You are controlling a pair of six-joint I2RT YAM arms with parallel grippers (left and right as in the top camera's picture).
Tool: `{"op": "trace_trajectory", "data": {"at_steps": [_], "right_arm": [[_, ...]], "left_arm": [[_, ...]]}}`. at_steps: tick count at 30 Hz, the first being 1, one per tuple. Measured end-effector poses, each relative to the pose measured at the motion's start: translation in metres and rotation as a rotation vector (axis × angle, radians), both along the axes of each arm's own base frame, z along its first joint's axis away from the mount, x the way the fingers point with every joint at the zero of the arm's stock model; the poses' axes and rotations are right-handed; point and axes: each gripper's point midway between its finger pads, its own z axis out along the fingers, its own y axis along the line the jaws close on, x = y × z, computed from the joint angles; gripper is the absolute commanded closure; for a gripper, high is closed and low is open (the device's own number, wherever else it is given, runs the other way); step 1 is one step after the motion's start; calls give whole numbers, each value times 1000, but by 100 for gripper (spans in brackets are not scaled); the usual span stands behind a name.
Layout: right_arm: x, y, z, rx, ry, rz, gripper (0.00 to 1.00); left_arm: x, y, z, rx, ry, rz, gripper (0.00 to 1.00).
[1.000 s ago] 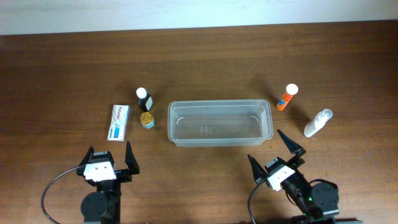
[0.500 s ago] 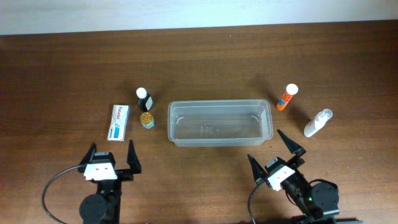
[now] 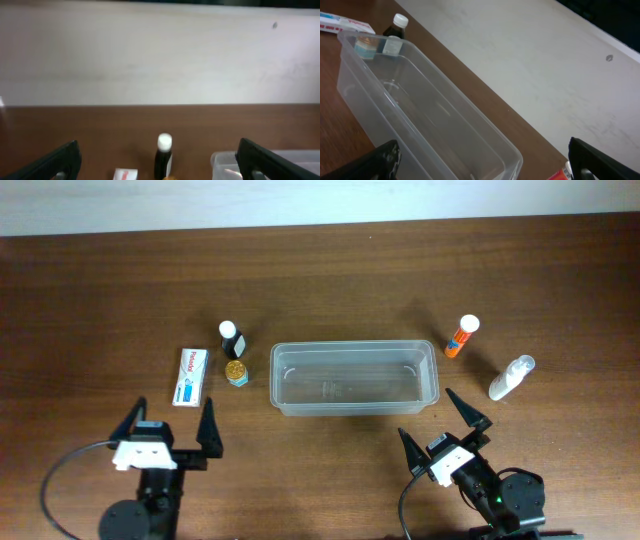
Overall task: Pack container
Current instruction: 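Move the left gripper over the white Panadol box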
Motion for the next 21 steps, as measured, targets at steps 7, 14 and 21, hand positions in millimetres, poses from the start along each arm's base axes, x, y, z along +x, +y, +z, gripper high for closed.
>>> {"op": "trace_trajectory", "data": {"at_steps": [7, 14, 21], "right_arm": [[0, 0, 0, 0, 0, 0, 2], [0, 0, 0, 0, 0, 0, 2], [0, 0, 0, 0, 0, 0, 2]], "left_arm": [[19, 1, 48, 71, 148, 1, 0], [55, 3, 83, 159, 357, -3, 1], [75, 5, 85, 198, 598, -12, 0]]}}
